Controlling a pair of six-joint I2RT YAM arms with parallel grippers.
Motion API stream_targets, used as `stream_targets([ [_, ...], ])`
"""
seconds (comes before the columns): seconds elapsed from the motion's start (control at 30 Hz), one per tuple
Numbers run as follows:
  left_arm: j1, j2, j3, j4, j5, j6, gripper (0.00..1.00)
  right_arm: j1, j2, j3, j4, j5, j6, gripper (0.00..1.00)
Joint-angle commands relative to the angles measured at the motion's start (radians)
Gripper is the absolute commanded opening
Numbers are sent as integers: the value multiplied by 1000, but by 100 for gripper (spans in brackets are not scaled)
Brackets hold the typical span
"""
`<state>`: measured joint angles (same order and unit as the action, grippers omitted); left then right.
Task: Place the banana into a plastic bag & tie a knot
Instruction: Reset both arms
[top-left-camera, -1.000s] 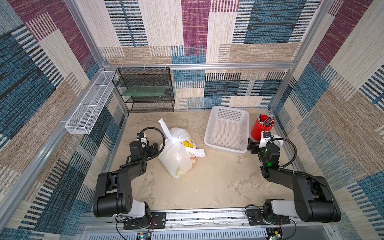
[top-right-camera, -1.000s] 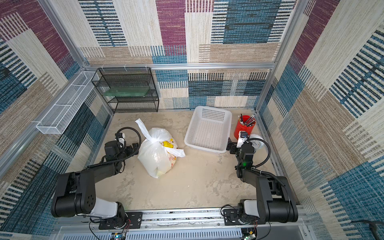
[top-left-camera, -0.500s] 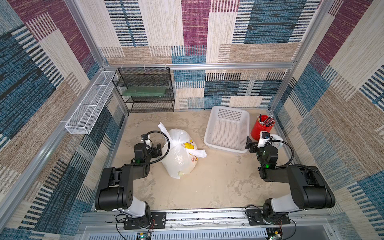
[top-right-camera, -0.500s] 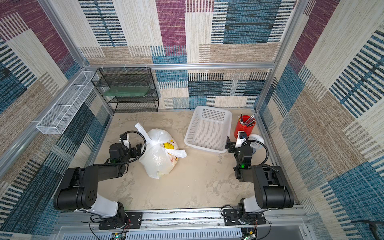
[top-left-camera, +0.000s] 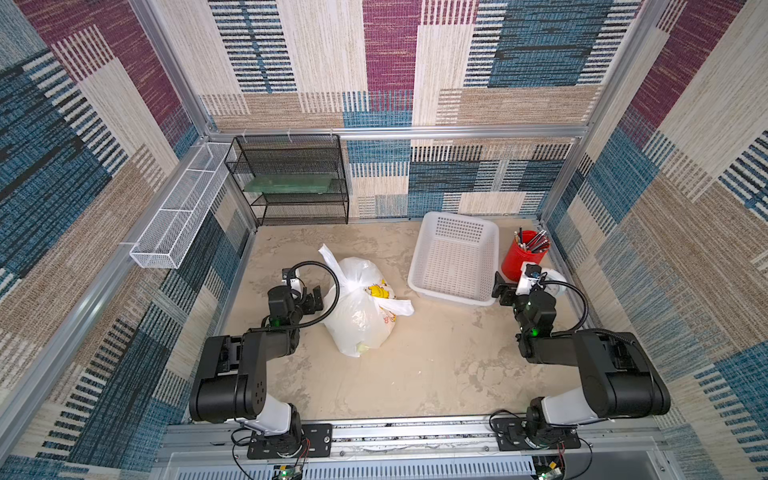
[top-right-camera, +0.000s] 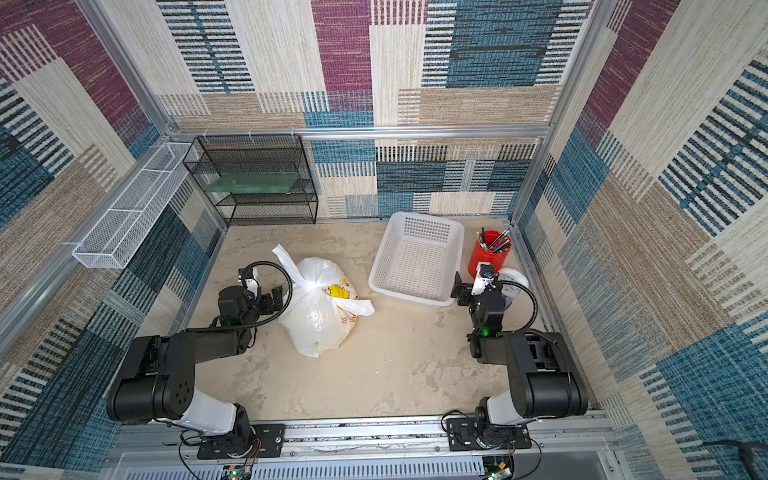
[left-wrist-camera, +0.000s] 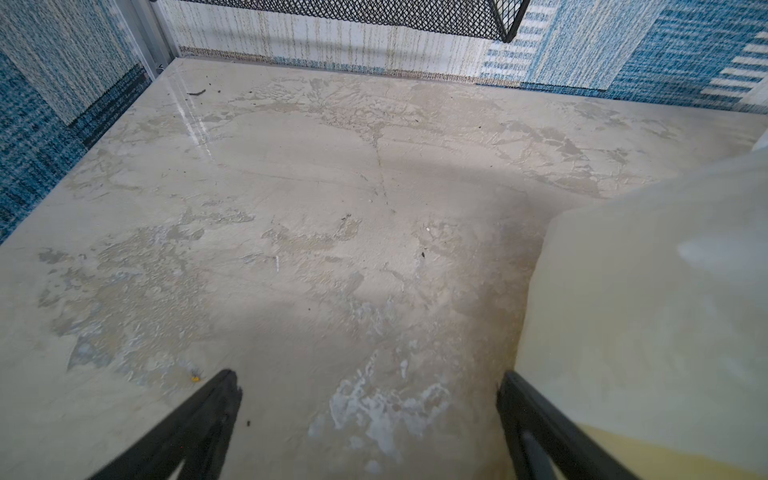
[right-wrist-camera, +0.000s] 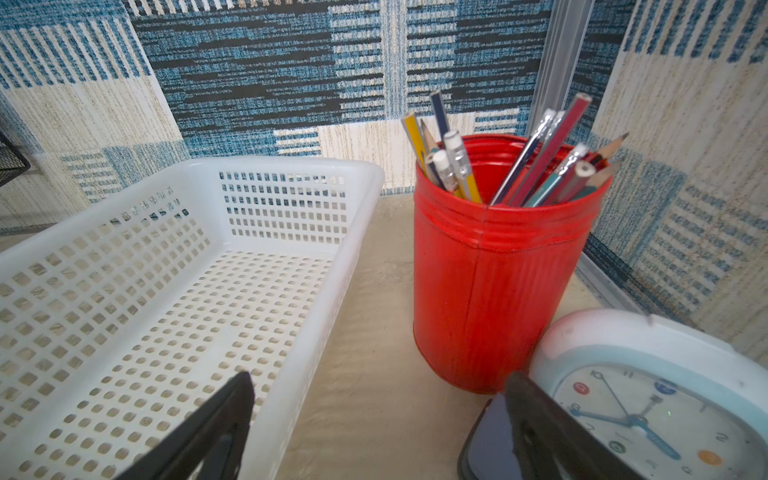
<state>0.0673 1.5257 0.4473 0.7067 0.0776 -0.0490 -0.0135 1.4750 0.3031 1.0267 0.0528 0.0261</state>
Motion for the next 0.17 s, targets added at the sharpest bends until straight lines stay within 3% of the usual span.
stream_targets([
  [0.0,0,-1,-1,32,-11,26,99,-2,7,9,-14,14,-2,95],
  [0.13,-1,-1,1,32,-13,26,99,-2,1,2,-7,13,-2,95],
])
